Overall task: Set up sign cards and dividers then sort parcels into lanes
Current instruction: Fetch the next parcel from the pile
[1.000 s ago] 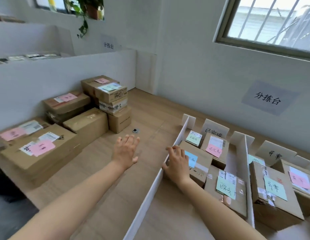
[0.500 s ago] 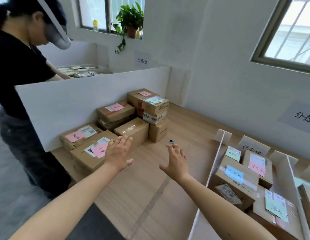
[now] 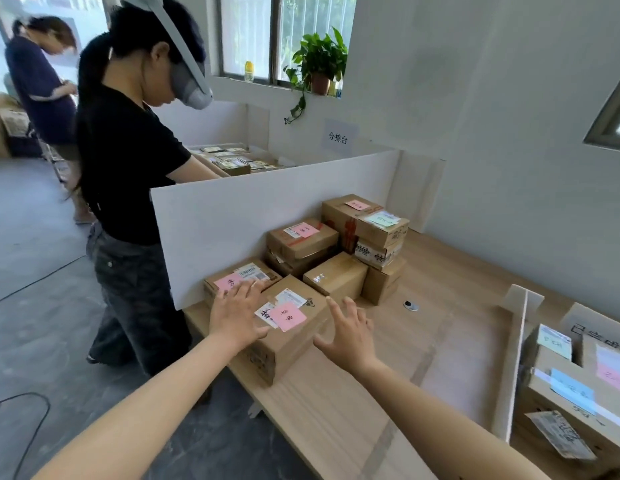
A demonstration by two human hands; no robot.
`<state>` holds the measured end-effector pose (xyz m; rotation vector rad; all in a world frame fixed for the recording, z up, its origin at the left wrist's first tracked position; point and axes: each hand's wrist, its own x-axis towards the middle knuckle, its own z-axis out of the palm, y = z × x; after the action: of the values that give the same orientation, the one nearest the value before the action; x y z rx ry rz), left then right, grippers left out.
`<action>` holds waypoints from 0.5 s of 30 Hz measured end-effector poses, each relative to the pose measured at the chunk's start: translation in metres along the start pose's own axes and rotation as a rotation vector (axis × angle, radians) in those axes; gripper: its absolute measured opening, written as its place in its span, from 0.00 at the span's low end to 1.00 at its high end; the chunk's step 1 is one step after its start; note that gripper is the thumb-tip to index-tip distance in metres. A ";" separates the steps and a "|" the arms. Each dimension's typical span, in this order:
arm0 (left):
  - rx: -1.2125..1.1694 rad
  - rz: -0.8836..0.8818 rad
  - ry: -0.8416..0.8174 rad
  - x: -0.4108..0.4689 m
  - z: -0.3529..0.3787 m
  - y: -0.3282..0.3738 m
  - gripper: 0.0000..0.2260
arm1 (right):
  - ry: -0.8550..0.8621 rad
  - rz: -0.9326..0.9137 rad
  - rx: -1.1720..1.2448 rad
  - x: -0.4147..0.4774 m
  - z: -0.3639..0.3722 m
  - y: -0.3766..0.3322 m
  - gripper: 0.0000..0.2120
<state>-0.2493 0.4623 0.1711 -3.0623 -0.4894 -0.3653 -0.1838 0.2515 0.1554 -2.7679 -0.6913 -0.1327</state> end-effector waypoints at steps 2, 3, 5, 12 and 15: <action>-0.009 0.004 0.001 0.006 0.002 -0.007 0.41 | 0.002 0.011 0.026 0.009 0.003 -0.009 0.38; -0.017 0.002 0.002 0.010 0.003 -0.010 0.41 | 0.007 0.015 0.039 0.013 0.004 -0.012 0.38; -0.044 -0.012 -0.004 0.019 0.006 -0.014 0.41 | 0.042 0.017 0.063 0.023 0.005 -0.016 0.39; -0.060 0.005 -0.006 0.055 0.017 -0.022 0.41 | 0.129 0.077 0.159 0.074 0.017 -0.027 0.40; -0.067 0.032 -0.020 0.080 0.019 -0.031 0.42 | 0.158 0.104 0.184 0.102 0.019 -0.030 0.38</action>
<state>-0.1809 0.5168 0.1703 -3.1372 -0.4379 -0.3585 -0.1074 0.3278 0.1604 -2.5775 -0.4925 -0.2500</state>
